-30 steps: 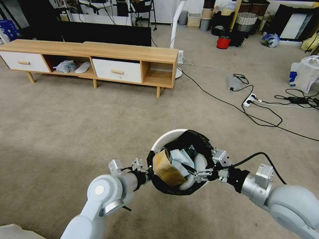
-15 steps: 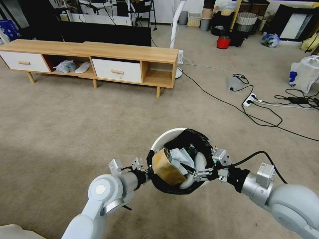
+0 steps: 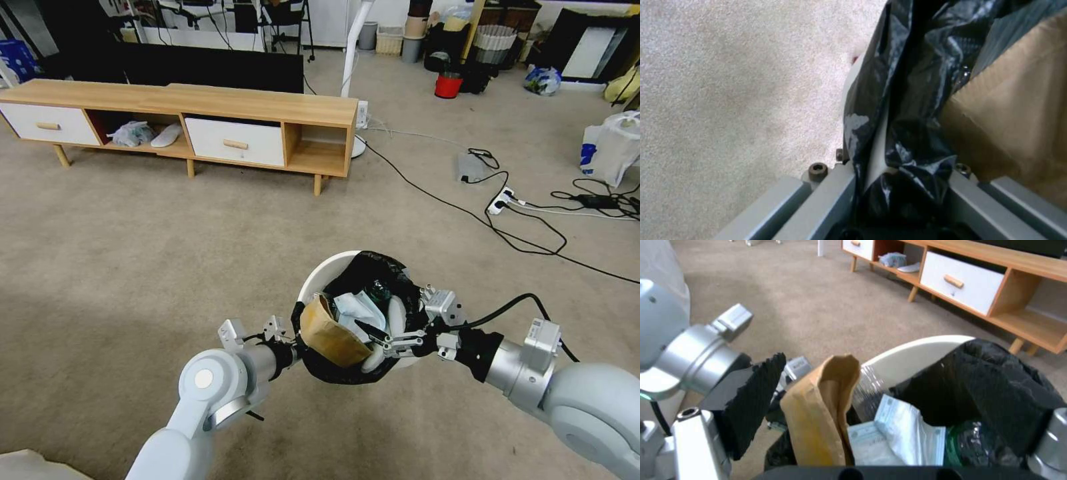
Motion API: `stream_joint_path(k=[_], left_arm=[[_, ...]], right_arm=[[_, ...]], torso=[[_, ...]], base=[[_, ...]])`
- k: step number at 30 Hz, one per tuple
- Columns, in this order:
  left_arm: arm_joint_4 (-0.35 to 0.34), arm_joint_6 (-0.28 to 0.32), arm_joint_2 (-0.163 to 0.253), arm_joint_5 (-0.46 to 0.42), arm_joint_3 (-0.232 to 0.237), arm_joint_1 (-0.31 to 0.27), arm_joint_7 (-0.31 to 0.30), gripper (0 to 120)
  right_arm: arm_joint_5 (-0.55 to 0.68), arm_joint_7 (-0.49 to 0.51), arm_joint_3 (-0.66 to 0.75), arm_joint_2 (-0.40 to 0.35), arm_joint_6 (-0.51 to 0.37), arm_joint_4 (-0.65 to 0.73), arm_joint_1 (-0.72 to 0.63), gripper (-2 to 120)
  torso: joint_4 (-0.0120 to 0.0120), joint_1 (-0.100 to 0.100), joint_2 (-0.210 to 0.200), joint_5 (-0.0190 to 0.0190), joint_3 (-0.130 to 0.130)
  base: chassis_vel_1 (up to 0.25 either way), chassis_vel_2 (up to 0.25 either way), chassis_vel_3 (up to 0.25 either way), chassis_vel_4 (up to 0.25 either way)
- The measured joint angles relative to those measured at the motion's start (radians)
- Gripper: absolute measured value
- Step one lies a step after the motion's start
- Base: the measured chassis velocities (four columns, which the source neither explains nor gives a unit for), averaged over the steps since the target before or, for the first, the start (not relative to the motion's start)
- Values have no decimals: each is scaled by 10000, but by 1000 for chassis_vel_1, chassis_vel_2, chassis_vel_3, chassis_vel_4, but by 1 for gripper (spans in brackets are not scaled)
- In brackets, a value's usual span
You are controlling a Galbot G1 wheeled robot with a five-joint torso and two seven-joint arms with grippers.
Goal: Pick up the trash bin and place the garbage on the floor into it.
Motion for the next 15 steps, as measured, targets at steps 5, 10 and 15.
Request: stream_joint_path(k=[5, 10, 15], left_arm=[[32, 0, 21, 29, 12, -15, 24, 0], [61, 0, 27, 50, 34, -61, 43, 0], [68, -3, -4, 78, 62, -79, 46, 0]], right_arm=[[146, 23, 82, -67, 0, 154, 46, 97], [457, 171, 208, -154, -15, 442, 155, 97], [576, 220, 247, -173, -22, 540, 219, 97]], torso=[[1, 0, 0, 0, 0], [1, 0, 0, 1, 0], [0, 0, 0, 1, 0]], base=[[0, 0, 0, 0], [0, 0, 0, 0], [0, 0, 0, 0]])
